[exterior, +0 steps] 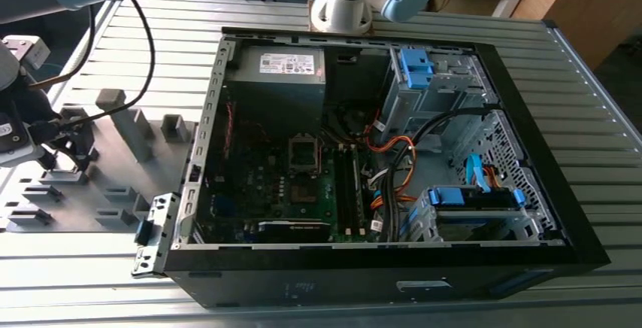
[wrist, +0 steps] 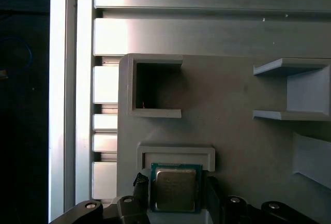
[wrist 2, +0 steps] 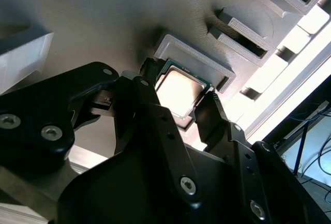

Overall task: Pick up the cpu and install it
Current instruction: 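Pick up the cpu and move it towards the insertion slot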

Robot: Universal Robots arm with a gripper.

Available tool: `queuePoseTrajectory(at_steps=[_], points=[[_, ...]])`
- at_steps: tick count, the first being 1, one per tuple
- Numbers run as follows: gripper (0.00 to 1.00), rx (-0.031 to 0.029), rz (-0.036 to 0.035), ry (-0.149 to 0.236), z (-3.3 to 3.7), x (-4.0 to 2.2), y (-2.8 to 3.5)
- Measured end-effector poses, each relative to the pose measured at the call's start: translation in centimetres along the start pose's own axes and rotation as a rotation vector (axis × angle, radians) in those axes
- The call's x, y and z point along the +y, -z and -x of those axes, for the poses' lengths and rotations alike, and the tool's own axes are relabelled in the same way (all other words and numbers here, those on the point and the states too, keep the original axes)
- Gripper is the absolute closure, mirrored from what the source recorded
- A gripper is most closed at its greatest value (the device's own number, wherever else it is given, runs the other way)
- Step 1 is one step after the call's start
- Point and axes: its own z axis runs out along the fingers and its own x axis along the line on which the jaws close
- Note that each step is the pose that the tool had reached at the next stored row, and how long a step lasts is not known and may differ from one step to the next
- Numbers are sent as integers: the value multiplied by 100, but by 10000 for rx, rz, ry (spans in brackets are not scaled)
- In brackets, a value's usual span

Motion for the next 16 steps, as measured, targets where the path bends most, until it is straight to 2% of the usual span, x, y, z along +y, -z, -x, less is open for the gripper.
queuePoseTrajectory(at_steps=[10, 11, 12, 16], points=[[45, 1, 0, 0, 0, 0, -1], [51, 1, -1, 0, 0, 0, -1], [53, 0, 0, 1, 0, 0, -1], [53, 1, 0, 0, 0, 0, -2]])
